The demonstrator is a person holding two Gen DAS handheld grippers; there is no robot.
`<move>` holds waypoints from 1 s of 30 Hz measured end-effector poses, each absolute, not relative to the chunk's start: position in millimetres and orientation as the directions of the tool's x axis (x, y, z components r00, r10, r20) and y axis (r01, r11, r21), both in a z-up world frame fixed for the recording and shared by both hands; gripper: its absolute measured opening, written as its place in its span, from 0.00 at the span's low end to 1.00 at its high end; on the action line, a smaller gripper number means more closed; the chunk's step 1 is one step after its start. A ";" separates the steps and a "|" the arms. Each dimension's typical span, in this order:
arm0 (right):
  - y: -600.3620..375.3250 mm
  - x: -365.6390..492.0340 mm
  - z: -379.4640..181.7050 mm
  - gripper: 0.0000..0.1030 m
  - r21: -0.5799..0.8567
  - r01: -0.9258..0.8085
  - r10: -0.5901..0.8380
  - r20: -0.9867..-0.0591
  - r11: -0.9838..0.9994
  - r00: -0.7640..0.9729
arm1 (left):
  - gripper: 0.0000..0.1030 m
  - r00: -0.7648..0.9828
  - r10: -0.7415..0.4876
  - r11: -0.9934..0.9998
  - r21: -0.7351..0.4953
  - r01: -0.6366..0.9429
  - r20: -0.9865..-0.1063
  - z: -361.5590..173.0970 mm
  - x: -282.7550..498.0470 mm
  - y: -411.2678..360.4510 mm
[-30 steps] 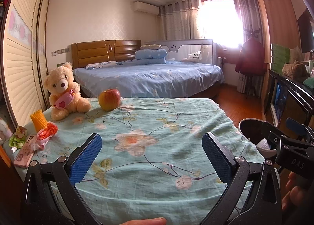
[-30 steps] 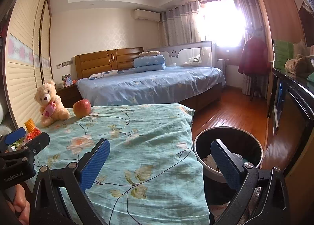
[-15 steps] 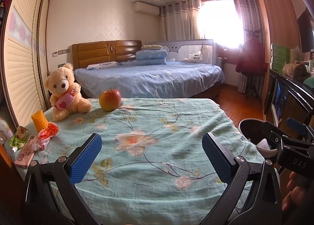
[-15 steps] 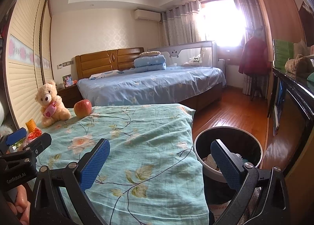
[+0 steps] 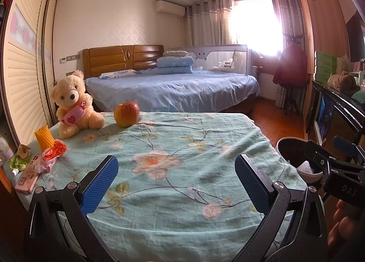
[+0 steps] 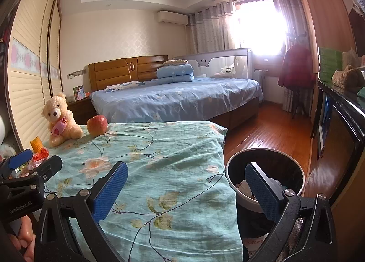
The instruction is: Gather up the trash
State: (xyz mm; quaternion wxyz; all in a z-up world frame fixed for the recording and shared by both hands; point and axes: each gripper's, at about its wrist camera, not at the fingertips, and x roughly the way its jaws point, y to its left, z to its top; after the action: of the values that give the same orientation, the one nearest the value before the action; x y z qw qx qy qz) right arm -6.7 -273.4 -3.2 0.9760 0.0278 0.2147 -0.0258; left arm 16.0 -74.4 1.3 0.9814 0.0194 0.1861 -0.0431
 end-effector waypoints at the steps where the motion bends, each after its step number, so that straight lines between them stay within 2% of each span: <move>1: -273.4 -6.7 -2.6 1.00 0.043 0.062 -0.038 -0.421 0.997 0.906 | 1.00 0.927 -0.078 0.995 0.023 0.092 -0.367 1.2 16.2 -74.3; 30: -274.1 -6.5 -2.4 1.00 0.043 0.055 -0.032 -0.424 0.998 0.905 | 1.00 0.925 -0.085 0.994 0.027 0.102 -0.371 0.8 18.6 -74.9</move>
State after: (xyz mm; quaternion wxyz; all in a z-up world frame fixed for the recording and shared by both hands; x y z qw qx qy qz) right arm -6.5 -274.1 -2.4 0.9756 0.0269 0.2167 -0.0222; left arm 18.6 -74.9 0.8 0.9807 0.0229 0.1881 -0.0476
